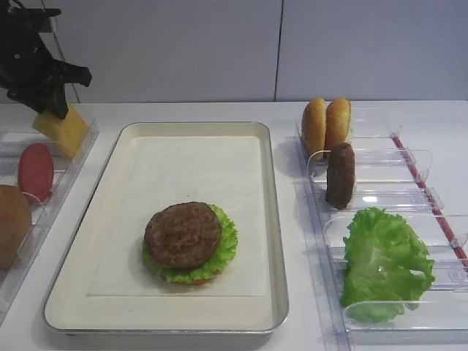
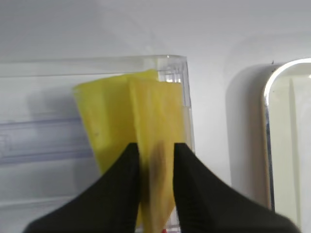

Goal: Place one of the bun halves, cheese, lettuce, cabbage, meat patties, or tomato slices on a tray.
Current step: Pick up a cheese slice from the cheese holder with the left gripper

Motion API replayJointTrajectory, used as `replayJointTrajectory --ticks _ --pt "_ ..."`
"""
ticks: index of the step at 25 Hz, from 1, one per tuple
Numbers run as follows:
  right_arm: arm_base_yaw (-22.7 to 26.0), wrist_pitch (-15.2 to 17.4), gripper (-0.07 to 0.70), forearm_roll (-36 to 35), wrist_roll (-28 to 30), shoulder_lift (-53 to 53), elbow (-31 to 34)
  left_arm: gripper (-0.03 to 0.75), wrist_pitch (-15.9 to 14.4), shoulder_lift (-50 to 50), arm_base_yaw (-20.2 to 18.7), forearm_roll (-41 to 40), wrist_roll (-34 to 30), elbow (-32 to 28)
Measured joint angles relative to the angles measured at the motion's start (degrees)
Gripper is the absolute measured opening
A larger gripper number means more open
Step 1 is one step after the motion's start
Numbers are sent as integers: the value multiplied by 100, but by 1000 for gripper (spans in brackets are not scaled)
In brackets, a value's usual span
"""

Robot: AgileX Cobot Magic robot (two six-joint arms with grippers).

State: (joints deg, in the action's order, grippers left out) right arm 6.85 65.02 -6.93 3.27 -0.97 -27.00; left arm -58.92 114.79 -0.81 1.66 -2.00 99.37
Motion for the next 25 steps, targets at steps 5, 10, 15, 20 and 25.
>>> replayJointTrajectory --ticks 5,10,15,20,25 --pt "0 0 345 0 0 0 0 54 -262 9 0 10 23 0" --pt "0 0 345 0 0 0 0 -8 -323 9 0 29 4 14" --pt "0 0 345 0 0 0 0 -9 -758 -4 0 178 -77 515" --pt "0 0 345 0 0 0 0 -9 -1136 -476 0 485 -50 899" --pt "0 0 345 0 0 0 0 -9 -1218 -1141 0 618 -25 847"
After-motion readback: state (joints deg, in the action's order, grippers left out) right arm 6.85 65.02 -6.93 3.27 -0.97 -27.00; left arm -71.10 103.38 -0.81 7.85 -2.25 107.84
